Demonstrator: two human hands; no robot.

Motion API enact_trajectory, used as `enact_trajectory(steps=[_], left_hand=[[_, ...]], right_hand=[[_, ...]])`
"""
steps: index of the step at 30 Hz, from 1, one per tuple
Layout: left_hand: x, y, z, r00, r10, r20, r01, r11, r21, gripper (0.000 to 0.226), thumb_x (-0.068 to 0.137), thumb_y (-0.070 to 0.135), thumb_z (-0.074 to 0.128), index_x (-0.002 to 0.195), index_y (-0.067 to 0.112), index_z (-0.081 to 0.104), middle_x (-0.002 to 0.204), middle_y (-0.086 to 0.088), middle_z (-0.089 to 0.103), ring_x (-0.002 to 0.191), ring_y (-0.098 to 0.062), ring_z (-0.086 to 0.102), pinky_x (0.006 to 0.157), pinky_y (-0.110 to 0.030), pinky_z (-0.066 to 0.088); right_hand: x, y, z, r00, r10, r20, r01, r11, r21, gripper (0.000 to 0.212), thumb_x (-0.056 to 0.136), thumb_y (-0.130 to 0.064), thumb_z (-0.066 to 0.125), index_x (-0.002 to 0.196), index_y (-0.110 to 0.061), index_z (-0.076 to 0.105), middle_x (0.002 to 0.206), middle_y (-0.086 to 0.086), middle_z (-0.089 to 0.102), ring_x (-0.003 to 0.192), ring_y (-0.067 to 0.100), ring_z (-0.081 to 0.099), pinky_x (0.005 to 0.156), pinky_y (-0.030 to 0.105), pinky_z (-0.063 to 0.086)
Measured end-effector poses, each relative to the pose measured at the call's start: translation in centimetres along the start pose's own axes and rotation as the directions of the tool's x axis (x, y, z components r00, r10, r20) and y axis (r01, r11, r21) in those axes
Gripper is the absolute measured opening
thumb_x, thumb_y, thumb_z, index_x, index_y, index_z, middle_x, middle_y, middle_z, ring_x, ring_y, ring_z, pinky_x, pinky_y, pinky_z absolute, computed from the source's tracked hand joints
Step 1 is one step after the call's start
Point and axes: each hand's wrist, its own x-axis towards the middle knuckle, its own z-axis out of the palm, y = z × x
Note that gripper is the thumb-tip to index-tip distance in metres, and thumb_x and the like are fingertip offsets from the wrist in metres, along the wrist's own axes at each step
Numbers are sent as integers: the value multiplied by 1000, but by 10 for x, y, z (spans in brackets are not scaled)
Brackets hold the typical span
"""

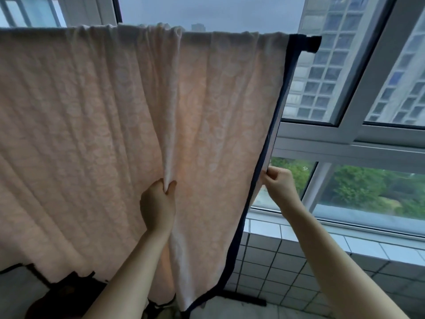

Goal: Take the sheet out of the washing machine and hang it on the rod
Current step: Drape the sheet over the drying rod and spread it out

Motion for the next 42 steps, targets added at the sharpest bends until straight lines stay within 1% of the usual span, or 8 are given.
enact_trajectory(steps=[6, 9, 17, 24, 28, 34, 39, 42], left_hand=[[-7, 7, 19, 1000, 19, 0, -19, 1000, -9, 37, 91, 22, 63, 59, 12, 47, 56, -12, 57, 47, -22, 42, 54, -27, 28], [-9, 8, 27, 1000, 17, 11, -17, 1000, -5, 36, 91, 20, 62, 61, 4, 54, 61, -22, 61, 50, -31, 52, 56, -29, 30], [-3, -3, 27, 999, 43, -20, -43, 999, -15, 38, 91, 20, 61, 59, 4, 50, 57, -24, 56, 50, -33, 48, 55, -31, 31], [-7, 0, 26, 1000, 17, 9, -17, 998, -62, 37, 91, 20, 61, 59, 8, 47, 57, -17, 56, 52, -31, 50, 55, -30, 33], [-10, 3, 30, 999, 22, 34, -21, 999, -42, 32, 89, 20, 63, 62, 4, 54, 62, -22, 61, 56, -35, 56, 56, -31, 36], [-15, 5, 30, 998, 33, 51, -30, 998, -50, 33, 88, 18, 64, 60, 6, 52, 60, -19, 61, 53, -31, 53, 55, -29, 33], [-17, 0, 29, 997, 35, 64, -32, 998, -45, 33, 89, 19, 64, 60, 6, 54, 58, -18, 60, 51, -30, 52, 54, -30, 35], [-17, -3, 26, 996, 56, 69, -53, 997, -47, 36, 88, 20, 65, 58, 9, 49, 56, -19, 60, 51, -33, 54, 53, -33, 38]], right_hand=[[10, 7, -59, 974, 161, -161, -145, 984, 106, 21, 101, -16, 40, 87, -9, 55, 75, 7, 67, 51, 18, 66, 40, 25, 46], [20, 20, -81, 947, 135, -292, -114, 990, 86, 24, 99, -13, 40, 80, -13, 54, 77, 11, 65, 70, 25, 70, 68, 42, 59], [6, 43, -110, 841, -204, -501, 28, 941, -336, 18, 96, -14, 48, 85, -4, 57, 76, 9, 58, 68, 24, 48, 58, 29, 22], [-13, 48, -89, 968, 119, -220, -199, 897, -394, 9, 89, -13, 61, 82, -7, 59, 76, 5, 60, 67, 21, 55, 56, 27, 35], [-34, 64, -66, 940, 336, -54, -341, 924, -174, 16, 94, -10, 54, 83, -2, 62, 75, 15, 70, 64, 24, 70, 67, 43, 59], [-21, 46, -85, 895, 21, -446, -108, 979, -171, 21, 96, -12, 47, 79, -11, 61, 74, 5, 66, 69, 22, 61, 62, 31, 50], [-34, 75, -87, 941, 211, -264, -292, 901, -320, 16, 94, -12, 51, 86, -8, 64, 86, 14, 69, 81, 32, 63, 60, 33, 41], [-41, 63, -76, 939, 182, -291, -258, 933, -251, 23, 90, -4, 51, 112, -5, 60, 108, 9, 64, 99, 29, 62, 85, 41, 50]])
